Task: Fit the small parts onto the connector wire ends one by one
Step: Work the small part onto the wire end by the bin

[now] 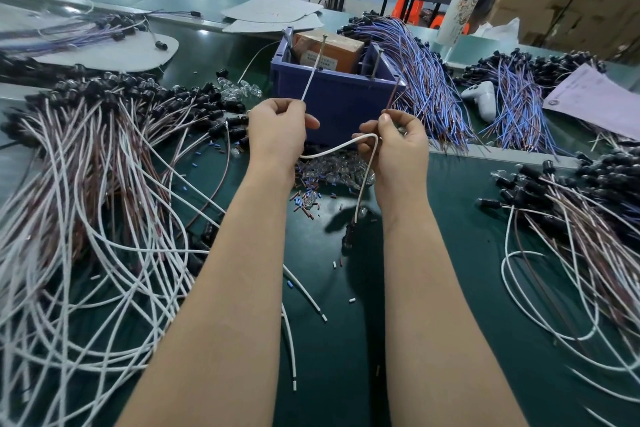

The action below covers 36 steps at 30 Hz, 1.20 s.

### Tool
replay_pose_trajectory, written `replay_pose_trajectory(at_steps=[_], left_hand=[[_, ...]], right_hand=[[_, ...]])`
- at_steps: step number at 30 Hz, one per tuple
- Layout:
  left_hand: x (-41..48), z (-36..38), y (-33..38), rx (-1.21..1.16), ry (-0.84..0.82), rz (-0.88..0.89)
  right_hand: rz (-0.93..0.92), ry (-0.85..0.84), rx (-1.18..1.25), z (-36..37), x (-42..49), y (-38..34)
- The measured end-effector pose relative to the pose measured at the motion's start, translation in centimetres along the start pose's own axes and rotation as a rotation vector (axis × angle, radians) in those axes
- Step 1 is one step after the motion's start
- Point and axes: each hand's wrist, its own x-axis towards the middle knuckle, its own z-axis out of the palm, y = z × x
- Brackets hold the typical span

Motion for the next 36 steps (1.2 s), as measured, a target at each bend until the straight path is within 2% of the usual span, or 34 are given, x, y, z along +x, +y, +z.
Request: replay_pose_trajectory(at_steps=[17, 36], left_hand=[[-0.04, 0.12, -0.11, -0.004, -0.015, -0.007], [0.01, 0.11, -0.17, -0.031, -0.053, -0.022]], right_hand=[[-0.036, 0.011, -0.023, 0.36, -0.18, 0.04], [-0.044, -0.064, -0.037, 0.79, -0.43, -0.20]])
